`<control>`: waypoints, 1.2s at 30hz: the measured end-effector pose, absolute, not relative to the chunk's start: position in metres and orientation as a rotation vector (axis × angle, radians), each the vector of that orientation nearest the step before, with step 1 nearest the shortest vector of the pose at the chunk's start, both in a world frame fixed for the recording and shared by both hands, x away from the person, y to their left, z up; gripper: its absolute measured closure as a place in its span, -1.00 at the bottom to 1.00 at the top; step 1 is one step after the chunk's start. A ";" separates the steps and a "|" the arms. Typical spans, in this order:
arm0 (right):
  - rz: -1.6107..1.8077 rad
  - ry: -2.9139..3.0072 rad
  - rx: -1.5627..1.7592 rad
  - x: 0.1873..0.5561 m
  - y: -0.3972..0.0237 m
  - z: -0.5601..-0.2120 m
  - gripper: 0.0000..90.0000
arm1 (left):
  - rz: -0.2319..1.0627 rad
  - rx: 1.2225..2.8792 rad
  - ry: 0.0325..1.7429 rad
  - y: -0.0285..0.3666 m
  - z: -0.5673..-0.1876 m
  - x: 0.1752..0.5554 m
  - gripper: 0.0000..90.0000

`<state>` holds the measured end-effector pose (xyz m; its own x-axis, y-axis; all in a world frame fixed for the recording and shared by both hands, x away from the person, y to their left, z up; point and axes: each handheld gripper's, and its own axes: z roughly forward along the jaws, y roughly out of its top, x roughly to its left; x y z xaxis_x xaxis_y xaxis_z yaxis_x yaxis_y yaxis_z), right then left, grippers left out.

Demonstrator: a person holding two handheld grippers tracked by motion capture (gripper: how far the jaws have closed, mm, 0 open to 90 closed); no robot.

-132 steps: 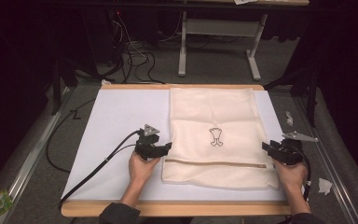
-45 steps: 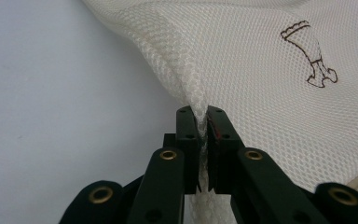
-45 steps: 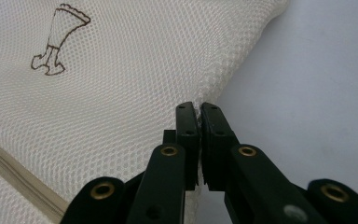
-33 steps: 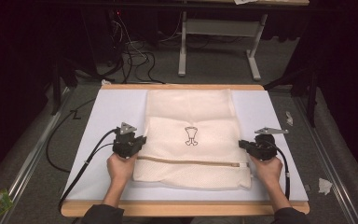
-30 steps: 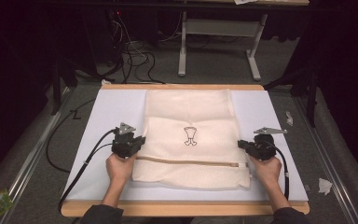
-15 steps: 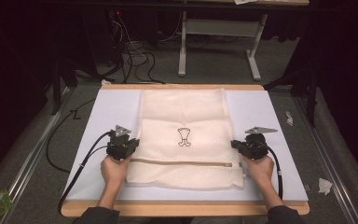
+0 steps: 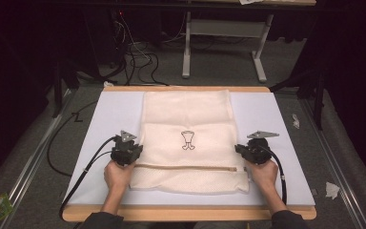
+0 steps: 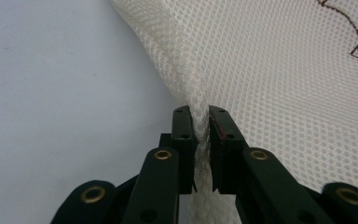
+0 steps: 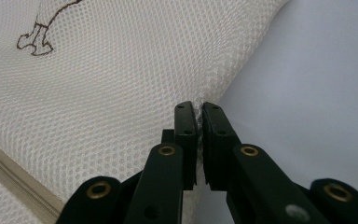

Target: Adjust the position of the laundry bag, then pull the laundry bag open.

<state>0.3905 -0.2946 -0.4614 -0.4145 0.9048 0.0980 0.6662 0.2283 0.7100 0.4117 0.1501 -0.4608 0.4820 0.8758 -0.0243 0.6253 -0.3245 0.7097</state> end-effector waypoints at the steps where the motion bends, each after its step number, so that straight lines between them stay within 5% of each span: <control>1: 0.990 2.172 1.455 0.390 -0.294 -0.461 0.91 | 0.485 2.066 1.239 0.150 -0.462 0.412 0.77; 11: 0.985 2.169 1.456 0.390 -0.293 -0.463 0.74 | 0.484 2.036 1.257 0.152 -0.469 0.410 0.41; 16: 0.991 2.154 1.471 0.388 -0.295 -0.465 0.46 | 0.511 2.018 1.270 0.152 -0.470 0.408 0.10; 36: 1.063 2.080 1.479 0.375 -0.302 -0.461 0.29 | 0.530 2.006 1.207 0.152 -0.463 0.393 -0.05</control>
